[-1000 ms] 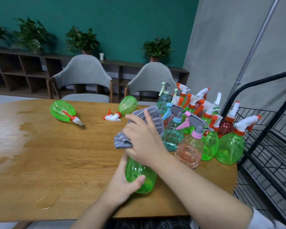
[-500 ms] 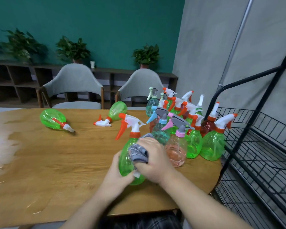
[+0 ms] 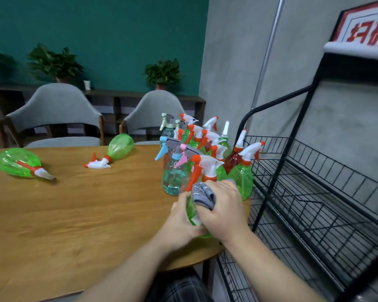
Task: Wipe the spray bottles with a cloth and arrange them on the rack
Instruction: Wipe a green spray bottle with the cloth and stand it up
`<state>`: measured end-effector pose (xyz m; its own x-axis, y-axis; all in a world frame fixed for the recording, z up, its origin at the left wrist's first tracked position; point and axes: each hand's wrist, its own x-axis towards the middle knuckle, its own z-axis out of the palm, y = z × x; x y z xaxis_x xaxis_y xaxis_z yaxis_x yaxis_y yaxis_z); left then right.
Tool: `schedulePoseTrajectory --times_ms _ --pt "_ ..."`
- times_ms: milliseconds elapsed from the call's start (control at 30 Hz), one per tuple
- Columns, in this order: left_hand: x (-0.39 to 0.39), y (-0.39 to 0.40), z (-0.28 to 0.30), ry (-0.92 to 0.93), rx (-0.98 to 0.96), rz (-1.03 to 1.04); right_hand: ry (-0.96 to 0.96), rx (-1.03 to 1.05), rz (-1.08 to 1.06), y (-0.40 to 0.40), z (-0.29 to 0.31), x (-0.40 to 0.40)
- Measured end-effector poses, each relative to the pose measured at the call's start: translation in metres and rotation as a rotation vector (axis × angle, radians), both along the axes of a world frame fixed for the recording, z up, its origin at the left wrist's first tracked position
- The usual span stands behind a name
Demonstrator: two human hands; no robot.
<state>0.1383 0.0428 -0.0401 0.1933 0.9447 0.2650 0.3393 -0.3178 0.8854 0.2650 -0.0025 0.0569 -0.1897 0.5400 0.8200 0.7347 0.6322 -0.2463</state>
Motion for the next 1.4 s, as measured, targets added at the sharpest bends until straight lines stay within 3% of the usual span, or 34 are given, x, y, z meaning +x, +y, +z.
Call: schedulePoseTrajectory --times_ms 200,400,600,900,1133,1400 --pt "0.041 -0.001 0.013 0.072 0.133 -0.115 -0.02 -0.028 -0.101 0.001 -0.014 0.031" --pt "0.066 0.002 0.021 0.138 0.13 -0.194 -0.023 -0.069 -0.168 0.004 -0.027 0.051" --pt "0.078 0.038 -0.002 0.44 0.056 -0.135 -0.028 -0.199 -0.262 0.016 -0.041 0.07" --pt "0.092 0.017 0.025 0.447 -0.093 -0.01 0.105 -0.465 -0.255 0.027 -0.056 0.082" --pt "0.088 0.012 0.03 0.486 -0.133 -0.017 0.104 -0.457 -0.261 0.024 -0.056 0.077" --pt "0.044 0.01 0.035 0.421 0.003 -0.079 0.121 -0.356 -0.163 0.015 -0.051 0.04"
